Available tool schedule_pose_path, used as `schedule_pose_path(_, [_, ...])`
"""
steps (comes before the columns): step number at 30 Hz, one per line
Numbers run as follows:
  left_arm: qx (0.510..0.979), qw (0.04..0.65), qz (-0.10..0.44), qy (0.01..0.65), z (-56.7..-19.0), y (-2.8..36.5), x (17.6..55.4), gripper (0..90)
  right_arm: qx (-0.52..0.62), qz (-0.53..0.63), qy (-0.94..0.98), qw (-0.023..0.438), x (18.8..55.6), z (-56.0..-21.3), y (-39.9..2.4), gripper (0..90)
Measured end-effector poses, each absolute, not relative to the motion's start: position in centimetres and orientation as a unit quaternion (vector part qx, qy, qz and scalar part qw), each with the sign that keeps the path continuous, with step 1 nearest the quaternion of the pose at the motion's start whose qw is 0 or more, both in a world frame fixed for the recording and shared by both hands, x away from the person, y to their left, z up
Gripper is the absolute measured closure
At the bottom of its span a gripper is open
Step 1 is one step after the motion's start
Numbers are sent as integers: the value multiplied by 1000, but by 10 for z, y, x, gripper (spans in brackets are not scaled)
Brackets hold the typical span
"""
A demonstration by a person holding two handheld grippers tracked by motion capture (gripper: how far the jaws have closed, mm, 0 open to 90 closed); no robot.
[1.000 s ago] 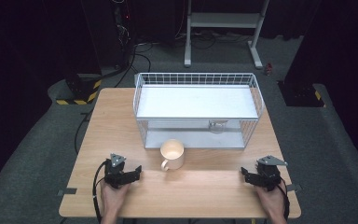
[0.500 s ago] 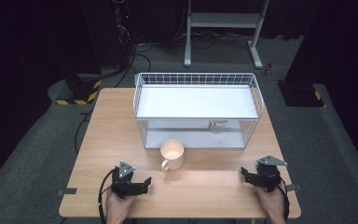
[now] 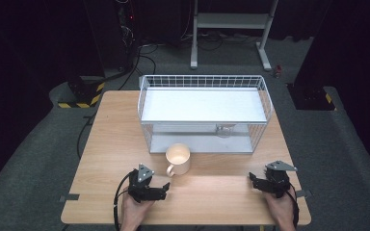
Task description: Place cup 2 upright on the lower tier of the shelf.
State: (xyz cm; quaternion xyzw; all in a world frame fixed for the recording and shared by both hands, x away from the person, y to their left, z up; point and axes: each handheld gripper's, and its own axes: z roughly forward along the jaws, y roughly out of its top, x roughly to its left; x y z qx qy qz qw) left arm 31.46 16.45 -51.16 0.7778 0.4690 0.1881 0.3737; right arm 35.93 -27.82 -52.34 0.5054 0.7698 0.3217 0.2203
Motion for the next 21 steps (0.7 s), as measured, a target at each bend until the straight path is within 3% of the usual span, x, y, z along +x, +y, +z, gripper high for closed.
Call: schedule_pose_path(21, [787,363,205,455,-504,129,342,47,505,322,770,220,359,-523,-278,224])
